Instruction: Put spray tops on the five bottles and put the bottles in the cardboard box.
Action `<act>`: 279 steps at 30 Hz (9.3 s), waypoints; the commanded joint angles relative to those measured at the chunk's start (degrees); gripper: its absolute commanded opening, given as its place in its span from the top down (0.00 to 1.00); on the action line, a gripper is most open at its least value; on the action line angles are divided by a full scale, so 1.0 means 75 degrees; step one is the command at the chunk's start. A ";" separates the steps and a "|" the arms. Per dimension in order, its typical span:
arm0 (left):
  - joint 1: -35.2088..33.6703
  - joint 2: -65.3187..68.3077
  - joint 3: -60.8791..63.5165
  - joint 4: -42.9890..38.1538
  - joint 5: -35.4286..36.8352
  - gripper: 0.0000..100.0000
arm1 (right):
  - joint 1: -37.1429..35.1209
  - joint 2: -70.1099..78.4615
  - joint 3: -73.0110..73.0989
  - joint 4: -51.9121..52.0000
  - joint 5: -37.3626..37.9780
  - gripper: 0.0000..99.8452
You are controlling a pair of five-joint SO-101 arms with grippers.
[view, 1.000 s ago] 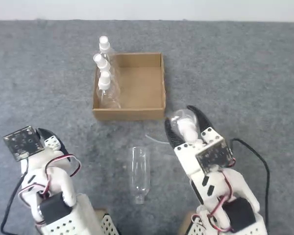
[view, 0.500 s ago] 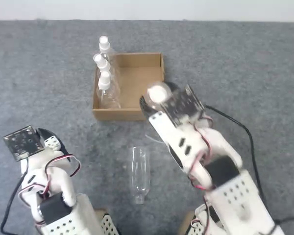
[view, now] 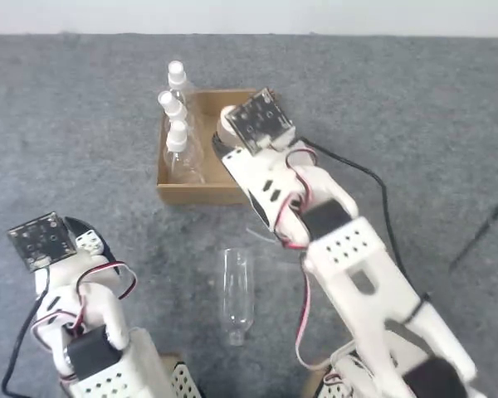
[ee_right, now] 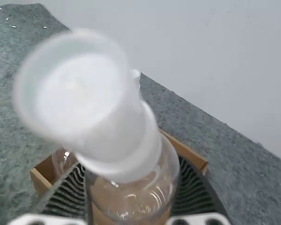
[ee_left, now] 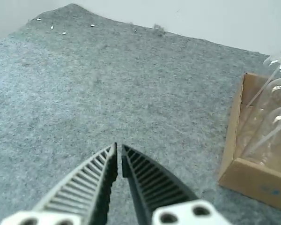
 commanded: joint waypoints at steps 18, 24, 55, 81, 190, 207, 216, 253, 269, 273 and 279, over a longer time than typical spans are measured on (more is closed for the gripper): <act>-0.0047 -0.0117 -0.0076 -0.0176 -0.0070 0.99 | 0.0803 0.4190 -0.3516 -0.1752 -0.1043 0.99; -0.0059 -0.0117 -0.0076 -0.0176 -0.0070 0.99 | 0.0850 0.5667 -0.4618 -0.1776 -0.1219 0.99; -0.0340 -0.0117 -0.0076 -0.0188 -0.0070 0.99 | 0.1166 0.8668 -0.6716 -0.1694 -0.1254 0.99; -0.0340 -0.0117 -0.0076 -0.0176 -0.0070 0.99 | 0.1166 0.8399 -0.6670 -0.0826 -0.1313 0.74; 0.1793 -0.0117 0.0217 -0.0188 -0.0059 0.99 | 0.0334 -1.0344 0.7092 0.1893 -0.1242 0.98; 0.1805 -0.0117 0.0334 -0.0234 -0.0070 0.99 | 0.0299 -1.0262 0.7338 0.1940 -0.1278 0.87; 0.1747 -0.0117 0.0311 -0.0234 -0.0082 0.99 | 0.0346 -1.0239 0.6834 0.2807 -0.1242 0.81; 0.1747 -0.0117 0.0311 -0.0234 -0.0082 0.99 | -0.1764 -0.3815 0.2321 0.4331 -0.2122 0.78; 0.1747 -0.0117 0.0311 -0.0234 -0.0082 0.99 | -0.2549 -0.1037 0.1829 0.3171 -0.3470 0.67; 0.1747 -0.0117 0.0311 -0.0234 -0.0082 0.99 | -0.2749 -0.0369 0.1805 0.3065 -0.3470 0.67; 0.1747 -0.0117 0.0311 -0.0234 -0.0082 0.99 | -0.2866 0.0381 0.1782 0.3053 -0.3481 0.67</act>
